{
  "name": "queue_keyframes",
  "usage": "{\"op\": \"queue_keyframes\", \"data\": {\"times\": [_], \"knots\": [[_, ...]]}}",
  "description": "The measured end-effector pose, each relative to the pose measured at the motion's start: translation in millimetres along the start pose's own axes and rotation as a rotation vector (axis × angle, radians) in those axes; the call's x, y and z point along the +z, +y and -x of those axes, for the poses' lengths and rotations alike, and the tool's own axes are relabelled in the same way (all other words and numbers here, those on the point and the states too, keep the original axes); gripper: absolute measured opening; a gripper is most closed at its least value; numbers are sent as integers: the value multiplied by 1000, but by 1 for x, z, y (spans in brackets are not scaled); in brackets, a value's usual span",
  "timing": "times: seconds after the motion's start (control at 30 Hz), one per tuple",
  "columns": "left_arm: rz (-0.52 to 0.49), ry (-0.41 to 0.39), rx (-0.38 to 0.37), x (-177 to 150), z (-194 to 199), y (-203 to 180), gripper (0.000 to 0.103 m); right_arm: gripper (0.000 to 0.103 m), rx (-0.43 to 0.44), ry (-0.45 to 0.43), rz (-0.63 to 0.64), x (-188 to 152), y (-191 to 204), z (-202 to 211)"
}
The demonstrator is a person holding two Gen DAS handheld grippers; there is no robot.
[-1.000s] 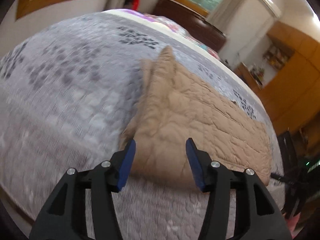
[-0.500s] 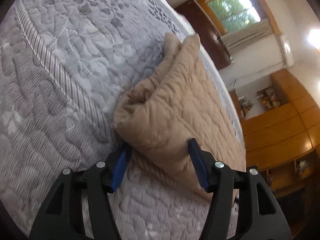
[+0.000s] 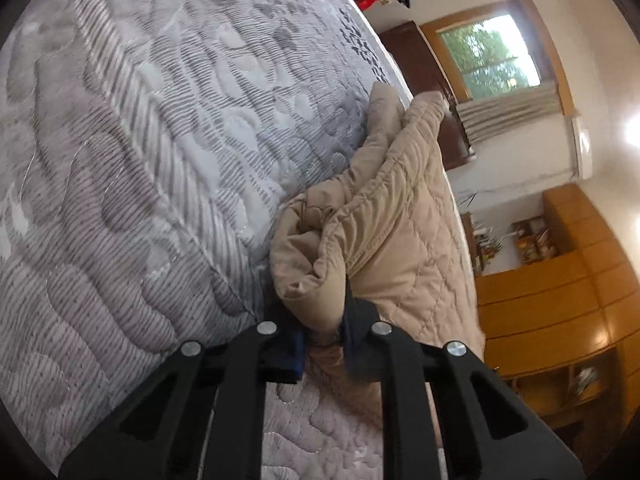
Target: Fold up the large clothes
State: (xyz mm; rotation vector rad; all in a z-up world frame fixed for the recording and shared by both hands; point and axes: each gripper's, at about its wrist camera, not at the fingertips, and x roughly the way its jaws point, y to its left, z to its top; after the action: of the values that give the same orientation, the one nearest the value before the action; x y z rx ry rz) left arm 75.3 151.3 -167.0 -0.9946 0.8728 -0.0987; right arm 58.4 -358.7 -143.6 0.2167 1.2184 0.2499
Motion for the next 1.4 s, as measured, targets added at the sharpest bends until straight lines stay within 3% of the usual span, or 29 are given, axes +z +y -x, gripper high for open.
{"op": "queue_keyframes", "data": {"times": [0.1,0.2,0.37,0.57,0.7,0.9,1.1,1.4], "knots": [[-44,-9,19,3,2,-9,11,38,4,-6,-1,0,0,1],[-197,-86,75,1,13,-50,8,38,13,-8,-11,-1,-1,2],[-417,-176,-26,-8,42,-112,8,38,30,-7,-26,-2,-3,3],[-683,-158,-149,-37,48,-187,8,38,43,-3,-36,-1,-4,4],[-820,-78,-234,-62,34,-225,8,38,45,3,-43,0,-5,5],[-967,74,-289,-103,-5,-256,8,38,34,9,-42,0,-3,4],[-1047,224,-273,-121,-59,-255,8,38,39,4,-52,-2,-4,4],[-1051,444,-220,-149,-133,-233,8,38,38,4,-51,-2,-5,4]]}}
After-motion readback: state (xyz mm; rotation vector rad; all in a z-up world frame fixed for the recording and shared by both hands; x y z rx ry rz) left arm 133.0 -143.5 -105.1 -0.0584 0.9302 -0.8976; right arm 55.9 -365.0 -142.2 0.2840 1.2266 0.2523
